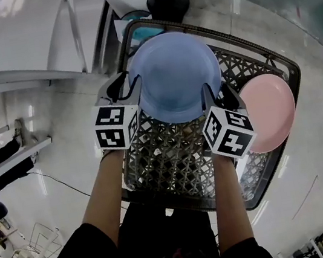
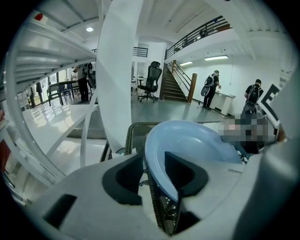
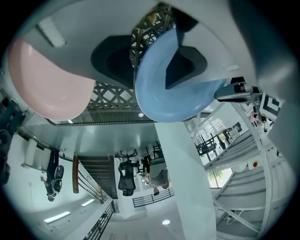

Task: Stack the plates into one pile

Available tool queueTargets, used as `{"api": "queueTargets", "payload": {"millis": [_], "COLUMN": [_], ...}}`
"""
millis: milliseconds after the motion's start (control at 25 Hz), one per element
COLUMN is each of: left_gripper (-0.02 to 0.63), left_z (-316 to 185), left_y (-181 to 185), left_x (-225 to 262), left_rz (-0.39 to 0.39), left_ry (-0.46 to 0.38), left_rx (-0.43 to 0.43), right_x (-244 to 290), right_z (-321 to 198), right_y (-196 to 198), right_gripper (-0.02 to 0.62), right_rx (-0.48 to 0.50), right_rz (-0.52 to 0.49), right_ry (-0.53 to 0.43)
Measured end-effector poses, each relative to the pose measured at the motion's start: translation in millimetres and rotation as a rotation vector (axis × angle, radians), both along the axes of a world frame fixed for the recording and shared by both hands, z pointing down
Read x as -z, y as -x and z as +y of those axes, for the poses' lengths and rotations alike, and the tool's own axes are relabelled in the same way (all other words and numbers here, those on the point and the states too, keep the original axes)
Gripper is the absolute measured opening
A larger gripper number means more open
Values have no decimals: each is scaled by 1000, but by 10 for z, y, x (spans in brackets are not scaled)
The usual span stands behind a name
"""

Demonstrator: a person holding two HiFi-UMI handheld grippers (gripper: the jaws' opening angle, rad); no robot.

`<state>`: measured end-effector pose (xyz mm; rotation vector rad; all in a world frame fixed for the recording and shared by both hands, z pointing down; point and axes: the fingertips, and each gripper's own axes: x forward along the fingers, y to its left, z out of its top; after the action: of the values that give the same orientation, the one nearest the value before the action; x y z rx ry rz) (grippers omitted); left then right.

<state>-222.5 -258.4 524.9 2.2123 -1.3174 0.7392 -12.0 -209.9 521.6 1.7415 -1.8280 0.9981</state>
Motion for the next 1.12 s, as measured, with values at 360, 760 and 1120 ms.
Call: {"api": "queueTargets", "payload": {"millis": [360, 760, 1120], "left_gripper": [115, 49, 44], "left_z": [-37, -62, -38], "left_y": [-56, 41, 44], "left_x": [-146, -238, -110], "left_rz": [-7, -17, -9], "left_ry": [17, 45, 23], "left_rx": [-2, 38, 49], "right_x": [-152, -222, -192], "right_z": [29, 53, 104], "right_y": [-10, -111, -109], "right_gripper": [179, 31, 32], "right_rx": [-34, -86, -82], "right_rz": [-26, -18, -27], "right_ry": [30, 55, 59]}}
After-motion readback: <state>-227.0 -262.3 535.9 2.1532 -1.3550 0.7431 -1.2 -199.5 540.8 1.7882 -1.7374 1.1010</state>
